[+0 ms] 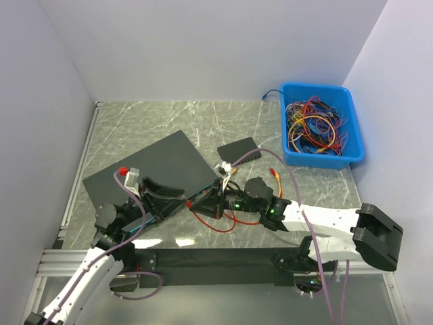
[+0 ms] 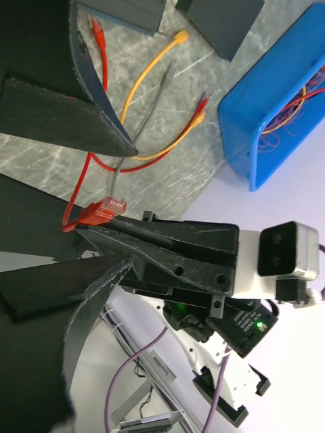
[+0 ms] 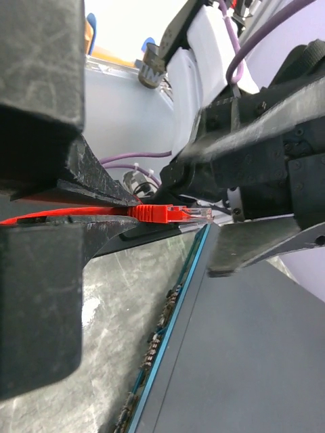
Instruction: Insert the plug into the switch port
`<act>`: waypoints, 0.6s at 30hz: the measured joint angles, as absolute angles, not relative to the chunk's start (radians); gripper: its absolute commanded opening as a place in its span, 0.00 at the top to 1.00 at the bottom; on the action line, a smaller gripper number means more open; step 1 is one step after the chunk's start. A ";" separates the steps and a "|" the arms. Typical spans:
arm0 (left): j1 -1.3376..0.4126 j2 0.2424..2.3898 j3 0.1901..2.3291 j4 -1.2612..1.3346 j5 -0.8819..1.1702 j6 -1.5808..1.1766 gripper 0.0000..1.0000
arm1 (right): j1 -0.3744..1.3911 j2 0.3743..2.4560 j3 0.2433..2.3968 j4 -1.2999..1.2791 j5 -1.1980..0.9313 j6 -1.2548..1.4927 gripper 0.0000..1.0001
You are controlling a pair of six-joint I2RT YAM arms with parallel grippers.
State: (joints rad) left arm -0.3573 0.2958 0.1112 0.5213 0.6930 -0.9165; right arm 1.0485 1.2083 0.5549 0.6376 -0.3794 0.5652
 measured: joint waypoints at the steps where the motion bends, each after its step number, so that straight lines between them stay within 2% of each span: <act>1: -0.369 0.302 0.111 0.522 0.686 -0.911 0.39 | 1.048 1.212 0.556 0.643 -0.384 0.569 1.00; 5: -0.413 0.341 0.111 0.532 0.657 -0.895 0.50 | 1.047 1.216 0.556 0.654 -0.391 0.577 1.00; 6: -0.422 0.352 0.111 0.535 0.650 -0.892 0.57 | 1.046 1.217 0.556 0.656 -0.392 0.579 1.00; 8: -0.438 0.365 0.111 0.536 0.635 -0.886 0.65 | 1.046 1.219 0.557 0.662 -0.395 0.580 1.00; 9: -0.446 0.370 0.111 0.540 0.628 -0.885 0.75 | 1.046 1.221 0.557 0.661 -0.394 0.580 1.00; 12: -0.468 0.371 0.111 0.545 0.604 -0.879 0.89 | 1.043 1.235 0.557 0.662 -0.394 0.583 1.00; 15: -0.488 0.371 0.113 0.542 0.580 -0.877 0.99 | 1.040 1.240 0.557 0.661 -0.389 0.582 1.00; 17: -0.496 0.371 0.126 0.506 0.549 -0.877 0.99 | 1.039 1.240 0.557 0.656 -0.378 0.575 0.98; 18: -0.501 0.376 0.138 0.477 0.529 -0.876 0.99 | 1.039 1.238 0.559 0.646 -0.366 0.568 0.90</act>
State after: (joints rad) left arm -0.5007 0.3763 0.1375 0.4770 0.5289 -0.8764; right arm 1.0386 1.2385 0.5594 0.6464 -0.3656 0.5682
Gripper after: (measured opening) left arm 0.100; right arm 0.102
